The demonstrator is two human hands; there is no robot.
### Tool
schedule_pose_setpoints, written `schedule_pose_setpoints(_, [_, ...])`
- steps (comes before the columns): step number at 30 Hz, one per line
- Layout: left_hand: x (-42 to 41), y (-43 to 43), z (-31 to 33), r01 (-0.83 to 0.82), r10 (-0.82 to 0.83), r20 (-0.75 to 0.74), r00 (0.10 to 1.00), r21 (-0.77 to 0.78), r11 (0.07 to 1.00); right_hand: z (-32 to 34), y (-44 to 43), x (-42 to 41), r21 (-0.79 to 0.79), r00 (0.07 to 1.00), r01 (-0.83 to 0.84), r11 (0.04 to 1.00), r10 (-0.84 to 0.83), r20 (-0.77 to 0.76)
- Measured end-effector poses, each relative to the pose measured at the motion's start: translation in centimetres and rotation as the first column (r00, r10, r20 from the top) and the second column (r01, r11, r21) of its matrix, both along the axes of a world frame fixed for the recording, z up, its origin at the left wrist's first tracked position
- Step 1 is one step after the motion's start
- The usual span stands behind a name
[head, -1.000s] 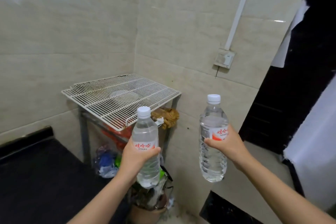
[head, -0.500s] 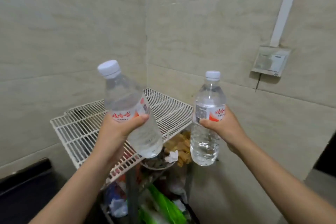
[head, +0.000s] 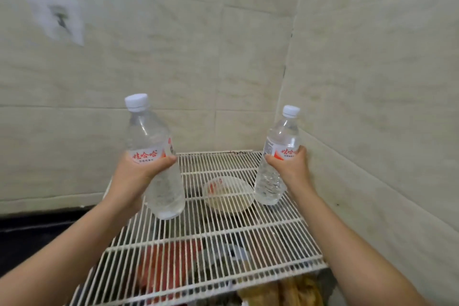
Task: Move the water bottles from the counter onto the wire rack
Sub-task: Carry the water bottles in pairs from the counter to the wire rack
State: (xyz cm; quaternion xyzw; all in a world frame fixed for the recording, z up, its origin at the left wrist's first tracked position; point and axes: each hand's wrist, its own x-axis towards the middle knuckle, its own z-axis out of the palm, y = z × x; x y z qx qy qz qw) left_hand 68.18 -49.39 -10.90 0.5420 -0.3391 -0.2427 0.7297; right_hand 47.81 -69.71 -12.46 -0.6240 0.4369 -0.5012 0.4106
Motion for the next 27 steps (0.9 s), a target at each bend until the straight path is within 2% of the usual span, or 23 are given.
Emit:
schedule_pose_setpoints(7, [2.3,-3.1,-0.3,-0.098,0.096,0.021,0.995,0.060,0.993,1.1,-8.5,4.2,0.002,0.997,-0.065,0.998,0.065,-0.052])
schedule_pose_setpoints(12, [4.0,-6.6,-0.7,-0.093,0.092,0.016,0.996,0.097,0.991,0.8,-13.0,6.5,0.062,0.997,-0.071,0.996,0.070,0.022])
schedule_pose_setpoints(21, [3.8,-18.3,-1.0,-0.051,0.048,0.022,0.999,0.147,0.988,-1.5,-19.2,7.8,0.042,0.996,-0.081,0.996,0.079,0.045])
schedule_pose_setpoints(27, [1.4,-25.9,-2.2,-0.064,0.051,0.075,0.996,0.179,0.982,-1.1,-20.5,8.5,0.066,0.981,-0.182,0.981,0.186,-0.059])
